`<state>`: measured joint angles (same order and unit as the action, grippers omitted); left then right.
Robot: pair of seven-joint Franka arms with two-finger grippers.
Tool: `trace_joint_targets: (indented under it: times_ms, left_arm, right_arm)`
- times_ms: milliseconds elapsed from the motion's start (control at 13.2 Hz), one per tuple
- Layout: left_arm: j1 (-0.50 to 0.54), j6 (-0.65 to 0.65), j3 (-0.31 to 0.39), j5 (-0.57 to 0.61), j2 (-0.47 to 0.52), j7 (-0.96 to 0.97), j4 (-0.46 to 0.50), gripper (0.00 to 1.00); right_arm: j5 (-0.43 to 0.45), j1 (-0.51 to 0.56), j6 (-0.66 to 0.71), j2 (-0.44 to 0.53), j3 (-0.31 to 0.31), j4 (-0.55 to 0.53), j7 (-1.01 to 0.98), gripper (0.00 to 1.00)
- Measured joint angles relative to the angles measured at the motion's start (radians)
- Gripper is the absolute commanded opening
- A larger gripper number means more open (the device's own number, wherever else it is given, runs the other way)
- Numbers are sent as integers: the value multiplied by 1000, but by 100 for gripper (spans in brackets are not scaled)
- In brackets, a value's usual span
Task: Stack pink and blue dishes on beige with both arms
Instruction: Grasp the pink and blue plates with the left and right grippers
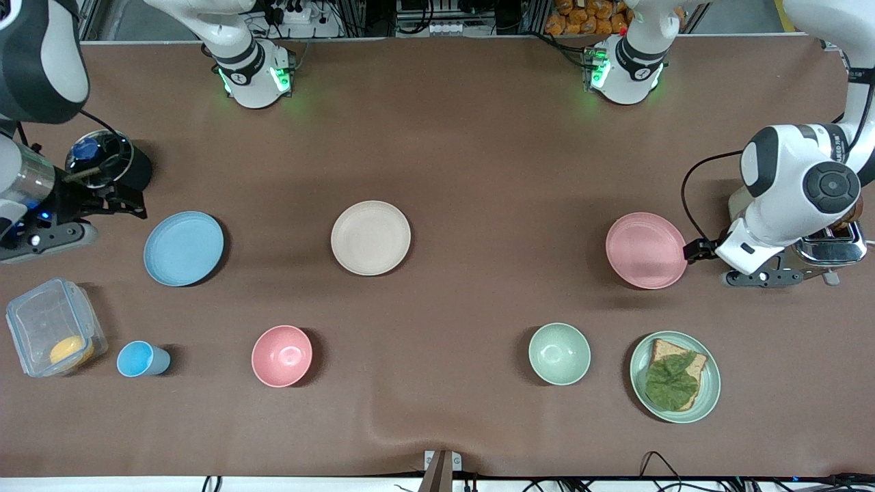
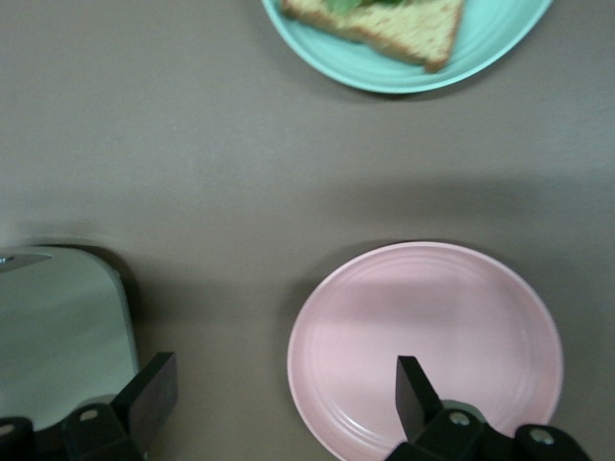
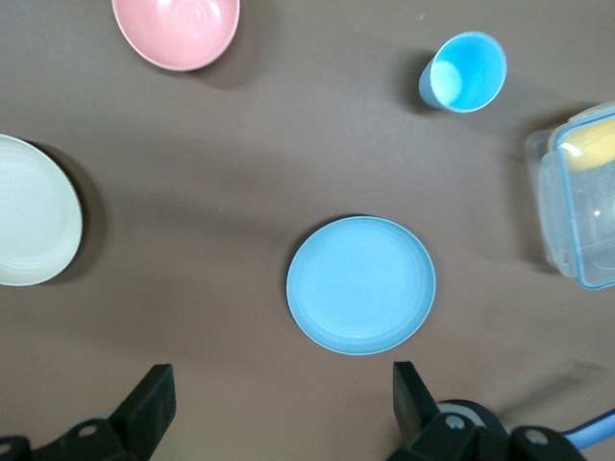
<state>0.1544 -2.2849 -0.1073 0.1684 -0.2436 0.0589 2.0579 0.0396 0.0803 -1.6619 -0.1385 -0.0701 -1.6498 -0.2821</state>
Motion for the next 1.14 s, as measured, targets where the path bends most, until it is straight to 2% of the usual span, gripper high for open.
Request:
trace_joint_targets:
  times_ms: [455,607,834,910,1137]
  left_arm:
    - [26,-2,-1,-8,-46,-1,26,100]
    - [44,-4,-1,-12,-72,-6,26,100]
    - [60,-7,-2,-58,-111,-22,27,95]
    - [62,-7,-2,-70,-125,-22,28,94]
    - [62,-12,-2,-86,-163,-22,27,86]
  right_arm:
    - [0,-12,-213,-88,-1,-173,65,100]
    - [28,-50,-338,-99,-2,-272,143,100]
    - [80,-74,-549,-155,-2,-398,272,100]
    - [110,-78,-603,-183,-2,-424,318,100]
    - [301,-111,-633,-237,-3,-452,503,100]
